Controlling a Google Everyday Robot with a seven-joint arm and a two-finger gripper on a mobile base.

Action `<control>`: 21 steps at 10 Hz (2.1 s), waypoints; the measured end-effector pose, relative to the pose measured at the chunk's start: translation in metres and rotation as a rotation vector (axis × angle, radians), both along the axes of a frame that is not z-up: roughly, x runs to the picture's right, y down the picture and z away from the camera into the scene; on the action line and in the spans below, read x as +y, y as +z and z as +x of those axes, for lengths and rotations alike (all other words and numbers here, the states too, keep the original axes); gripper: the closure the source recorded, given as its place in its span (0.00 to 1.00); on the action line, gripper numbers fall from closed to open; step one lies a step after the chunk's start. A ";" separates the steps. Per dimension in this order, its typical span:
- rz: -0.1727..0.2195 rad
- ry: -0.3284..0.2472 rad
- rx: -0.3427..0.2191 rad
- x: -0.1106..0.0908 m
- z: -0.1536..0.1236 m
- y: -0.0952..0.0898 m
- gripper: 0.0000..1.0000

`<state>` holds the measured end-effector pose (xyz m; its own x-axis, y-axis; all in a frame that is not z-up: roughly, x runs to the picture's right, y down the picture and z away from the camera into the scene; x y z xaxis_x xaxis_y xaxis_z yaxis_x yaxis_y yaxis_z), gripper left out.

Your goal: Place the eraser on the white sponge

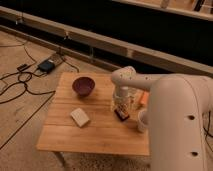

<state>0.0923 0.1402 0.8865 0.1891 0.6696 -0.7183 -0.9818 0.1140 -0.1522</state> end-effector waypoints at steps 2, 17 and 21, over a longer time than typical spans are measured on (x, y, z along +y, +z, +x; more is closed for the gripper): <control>-0.014 -0.006 -0.002 0.003 0.000 0.005 0.35; 0.038 -0.015 -0.029 -0.023 -0.050 -0.035 1.00; 0.081 -0.066 -0.065 -0.033 -0.094 -0.067 1.00</control>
